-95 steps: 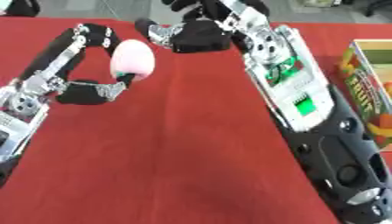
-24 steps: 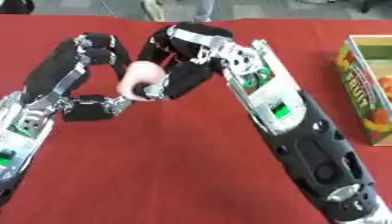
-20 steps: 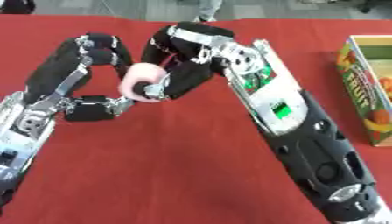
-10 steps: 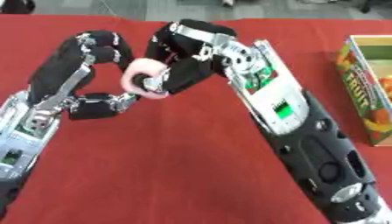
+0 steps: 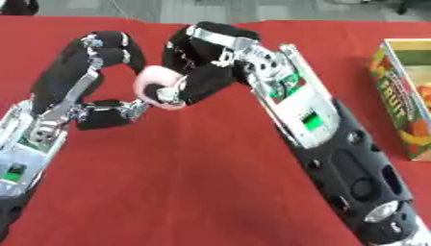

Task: Pick up the objects with one hand, pass them to the other hand, and then place them into the box on the other side of the table.

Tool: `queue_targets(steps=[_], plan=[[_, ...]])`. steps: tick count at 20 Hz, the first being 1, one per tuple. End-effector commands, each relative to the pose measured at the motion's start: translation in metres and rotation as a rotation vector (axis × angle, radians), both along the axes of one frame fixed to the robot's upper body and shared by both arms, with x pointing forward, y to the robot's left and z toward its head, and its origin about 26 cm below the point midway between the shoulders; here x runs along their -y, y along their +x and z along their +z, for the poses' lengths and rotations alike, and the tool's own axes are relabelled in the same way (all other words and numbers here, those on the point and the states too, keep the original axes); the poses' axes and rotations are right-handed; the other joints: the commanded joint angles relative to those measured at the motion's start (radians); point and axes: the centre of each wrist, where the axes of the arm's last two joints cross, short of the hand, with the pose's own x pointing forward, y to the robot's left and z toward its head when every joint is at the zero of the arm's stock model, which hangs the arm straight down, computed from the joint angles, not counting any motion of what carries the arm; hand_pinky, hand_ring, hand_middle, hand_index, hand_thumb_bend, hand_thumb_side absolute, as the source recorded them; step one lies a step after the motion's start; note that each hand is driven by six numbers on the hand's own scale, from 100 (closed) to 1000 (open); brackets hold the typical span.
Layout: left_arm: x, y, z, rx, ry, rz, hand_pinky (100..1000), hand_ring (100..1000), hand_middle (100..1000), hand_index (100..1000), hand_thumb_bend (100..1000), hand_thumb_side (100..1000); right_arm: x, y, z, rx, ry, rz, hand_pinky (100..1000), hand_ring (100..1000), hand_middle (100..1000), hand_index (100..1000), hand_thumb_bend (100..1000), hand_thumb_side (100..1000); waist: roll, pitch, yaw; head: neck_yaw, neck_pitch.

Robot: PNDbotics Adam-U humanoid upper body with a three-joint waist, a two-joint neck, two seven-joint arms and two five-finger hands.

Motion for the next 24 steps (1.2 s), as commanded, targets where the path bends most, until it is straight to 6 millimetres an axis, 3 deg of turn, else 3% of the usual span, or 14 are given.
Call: queue_targets(steps=[1,3,6,9,11,23,24], plan=[[0.001,-0.001,0.009,0.038,-0.025,0.007,689,559,515,562,373,100,0.002,-0.004,0.008,0.022,0.006,0.011,672,593,315,421,344,100,-0.007,-0.062,0.0,-0.001,-0.008],[0.002,-0.001,0.008,0.035,-0.028,0.012,693,563,521,599,435,100,0.002,-0.004,0.009,0.02,0.012,0.01,669,588,313,418,341,100,-0.007,-0.062,-0.001,-0.001,-0.009],[0.002,-0.001,0.008,0.033,-0.032,0.014,705,582,557,672,596,100,0.002,-0.005,0.01,0.021,0.024,0.008,662,581,307,415,338,100,-0.007,-0.061,-0.002,0.0,-0.009],[0.003,-0.001,0.007,0.031,-0.012,0.007,727,617,616,744,785,220,0.003,-0.005,0.01,0.021,0.037,0.003,660,576,303,412,337,100,-0.006,-0.06,-0.003,0.0,-0.009],[0.003,-0.001,0.005,0.026,0.021,0.004,738,633,639,773,861,288,0.004,-0.006,0.012,0.025,0.046,-0.003,658,575,303,411,337,100,-0.006,-0.059,-0.003,0.001,-0.009],[0.002,0.002,-0.003,-0.008,0.129,0.025,752,661,670,813,951,404,0.008,-0.008,0.018,0.063,0.062,-0.018,660,573,302,412,339,100,-0.007,-0.059,-0.004,-0.001,-0.009],[0.002,0.003,-0.004,-0.013,0.135,0.027,754,667,676,820,971,461,0.008,-0.008,0.019,0.065,0.063,-0.018,660,573,302,412,339,100,-0.007,-0.059,-0.005,-0.001,-0.01]])
